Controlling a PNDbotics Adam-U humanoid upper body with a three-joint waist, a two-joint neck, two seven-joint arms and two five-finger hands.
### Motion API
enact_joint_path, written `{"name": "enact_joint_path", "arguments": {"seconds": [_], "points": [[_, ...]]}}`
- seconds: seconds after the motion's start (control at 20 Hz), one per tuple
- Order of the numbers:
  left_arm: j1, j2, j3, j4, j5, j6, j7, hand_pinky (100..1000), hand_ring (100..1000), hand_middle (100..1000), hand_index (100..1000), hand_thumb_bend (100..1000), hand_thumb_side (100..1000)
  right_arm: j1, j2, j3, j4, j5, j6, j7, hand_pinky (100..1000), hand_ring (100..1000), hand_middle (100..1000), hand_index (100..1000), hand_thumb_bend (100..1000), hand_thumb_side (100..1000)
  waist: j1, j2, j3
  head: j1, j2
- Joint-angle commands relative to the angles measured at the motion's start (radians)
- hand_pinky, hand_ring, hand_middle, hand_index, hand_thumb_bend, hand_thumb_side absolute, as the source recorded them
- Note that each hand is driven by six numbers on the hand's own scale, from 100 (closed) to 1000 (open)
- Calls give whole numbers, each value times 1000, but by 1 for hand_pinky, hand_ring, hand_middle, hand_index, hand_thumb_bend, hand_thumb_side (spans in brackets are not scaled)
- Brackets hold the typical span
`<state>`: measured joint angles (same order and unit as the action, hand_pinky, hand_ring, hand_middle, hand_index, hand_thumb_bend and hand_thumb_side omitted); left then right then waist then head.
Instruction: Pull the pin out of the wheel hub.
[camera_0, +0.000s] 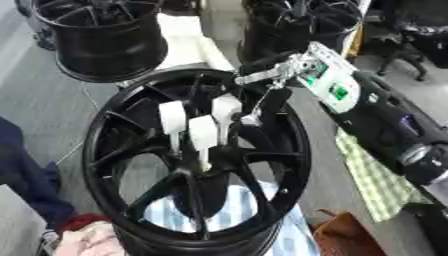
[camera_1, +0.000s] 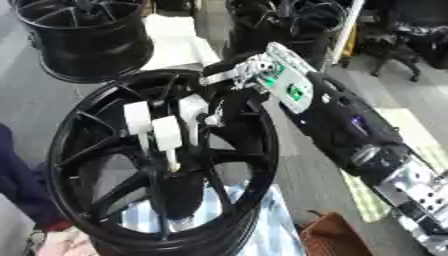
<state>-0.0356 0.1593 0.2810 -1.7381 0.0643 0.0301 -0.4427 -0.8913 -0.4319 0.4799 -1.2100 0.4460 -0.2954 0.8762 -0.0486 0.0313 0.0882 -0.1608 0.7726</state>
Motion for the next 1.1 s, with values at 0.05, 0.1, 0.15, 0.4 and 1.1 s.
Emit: {"name": "enact_joint_path", "arguments": {"seconds": [0.05, 0.1, 0.15, 0.4, 1.1], "points": [[-12, 12, -1, -13, -2, -2, -2, 745, 1000, 749, 933, 100, 918, -23, -8, -19, 0, 11, -32, 31, 873, 828, 691, 892, 100, 350, 6, -9, 0, -4, -3], [-12, 12, -1, -12, -2, -2, -2, 745, 1000, 749, 933, 100, 918, -24, -7, -23, -2, 10, -30, 31, 871, 825, 685, 887, 100, 350, 5, -9, 0, -4, -3], [-12, 12, -1, -12, -2, -2, -3, 745, 1000, 749, 933, 100, 919, -24, -6, -28, -5, 7, -28, 30, 853, 792, 599, 818, 100, 347, 5, -9, 0, -4, -3], [-11, 11, -1, -12, -3, -1, -4, 745, 1000, 749, 933, 100, 919, -28, -11, -44, -22, -23, -17, -29, 815, 730, 466, 696, 100, 342, 5, -9, -1, -4, -3], [-1, 24, 7, -12, -7, 3, 0, 746, 1000, 750, 933, 100, 920, -74, -262, -149, -235, -319, 94, -131, 802, 692, 428, 685, 100, 289, -11, -20, -36, 17, -3]]}}
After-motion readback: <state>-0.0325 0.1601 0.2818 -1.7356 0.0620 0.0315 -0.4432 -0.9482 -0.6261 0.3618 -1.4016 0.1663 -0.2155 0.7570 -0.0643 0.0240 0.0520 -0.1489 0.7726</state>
